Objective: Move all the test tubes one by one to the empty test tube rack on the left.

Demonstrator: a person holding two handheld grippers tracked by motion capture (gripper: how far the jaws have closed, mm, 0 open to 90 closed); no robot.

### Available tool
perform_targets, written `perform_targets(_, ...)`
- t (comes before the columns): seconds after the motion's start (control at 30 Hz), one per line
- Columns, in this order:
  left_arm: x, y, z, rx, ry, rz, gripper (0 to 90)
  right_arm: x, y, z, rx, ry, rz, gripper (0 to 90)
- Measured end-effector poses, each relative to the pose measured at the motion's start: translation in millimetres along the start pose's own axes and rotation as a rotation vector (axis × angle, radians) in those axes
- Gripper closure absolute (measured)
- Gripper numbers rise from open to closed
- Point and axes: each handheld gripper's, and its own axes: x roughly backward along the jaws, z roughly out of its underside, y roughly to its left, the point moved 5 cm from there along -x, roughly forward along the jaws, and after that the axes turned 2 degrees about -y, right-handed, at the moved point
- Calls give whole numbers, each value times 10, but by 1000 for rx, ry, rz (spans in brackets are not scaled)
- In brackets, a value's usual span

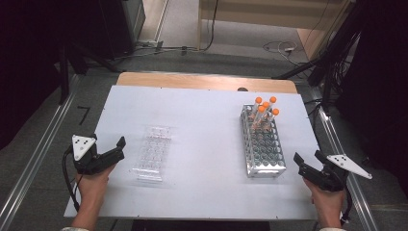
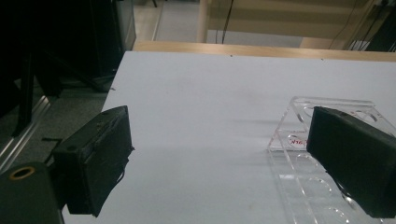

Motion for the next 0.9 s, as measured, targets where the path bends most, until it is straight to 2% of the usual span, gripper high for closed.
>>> perform_targets(0.37, 14, 32, 2, 1, -7, -21, 72, -133, 103, -59, 15, 4, -31, 184)
perform_targets(0.9, 14, 46, 4, -2, -11, -32, 72, -326, 148, -168, 27, -7, -62, 210)
